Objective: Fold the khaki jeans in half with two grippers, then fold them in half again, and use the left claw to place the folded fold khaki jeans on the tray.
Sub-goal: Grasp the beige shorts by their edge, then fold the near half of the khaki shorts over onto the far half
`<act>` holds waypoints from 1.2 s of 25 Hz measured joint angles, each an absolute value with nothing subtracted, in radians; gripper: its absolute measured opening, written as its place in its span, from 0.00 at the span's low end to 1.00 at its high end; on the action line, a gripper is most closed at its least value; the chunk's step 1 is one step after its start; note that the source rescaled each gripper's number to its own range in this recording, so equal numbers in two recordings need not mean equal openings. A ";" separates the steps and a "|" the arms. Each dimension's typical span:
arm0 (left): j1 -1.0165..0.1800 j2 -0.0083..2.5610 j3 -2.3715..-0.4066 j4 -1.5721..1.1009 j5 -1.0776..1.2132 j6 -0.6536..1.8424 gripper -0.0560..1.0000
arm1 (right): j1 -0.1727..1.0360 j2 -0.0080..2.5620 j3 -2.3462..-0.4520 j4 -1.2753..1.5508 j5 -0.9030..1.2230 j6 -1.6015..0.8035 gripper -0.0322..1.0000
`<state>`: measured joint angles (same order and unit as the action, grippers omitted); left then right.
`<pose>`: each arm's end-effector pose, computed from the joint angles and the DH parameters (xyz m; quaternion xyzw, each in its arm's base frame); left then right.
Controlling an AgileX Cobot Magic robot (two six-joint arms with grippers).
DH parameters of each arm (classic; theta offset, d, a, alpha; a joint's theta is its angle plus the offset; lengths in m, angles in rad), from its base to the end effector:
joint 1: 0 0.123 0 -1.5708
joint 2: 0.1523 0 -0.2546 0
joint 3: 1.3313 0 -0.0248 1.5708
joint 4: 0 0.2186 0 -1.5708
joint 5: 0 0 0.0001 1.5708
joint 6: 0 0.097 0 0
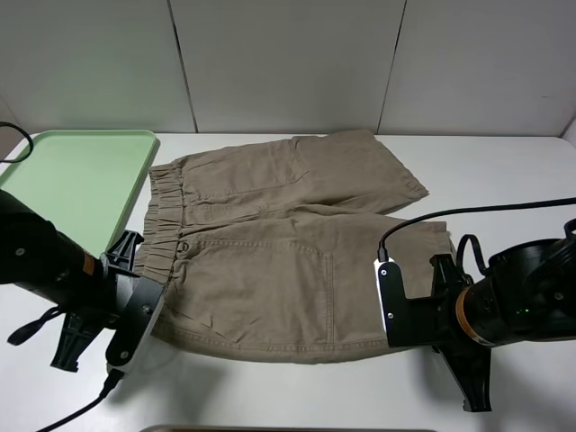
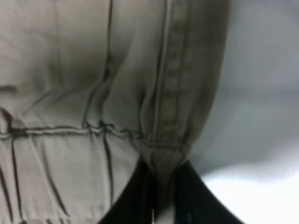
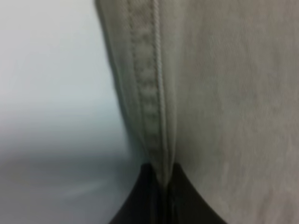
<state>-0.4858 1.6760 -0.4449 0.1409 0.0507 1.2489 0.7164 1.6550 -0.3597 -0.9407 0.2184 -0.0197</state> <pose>0.1891 -0.0991 0.0903 0.7915 0.5817 0.0849 0.1669 0.1487 0.1069 0.0820 -0.7250 0.6733 -0.1001 0.1047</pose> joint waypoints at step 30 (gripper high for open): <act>-0.488 1.479 -0.447 0.141 -0.257 0.653 0.06 | 0.716 1.657 -0.722 -0.935 0.592 0.316 0.03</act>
<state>-0.4878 1.4793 -0.4469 0.1406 -0.2566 0.6527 0.7164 1.6573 -0.7224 -0.9346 0.5922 0.3161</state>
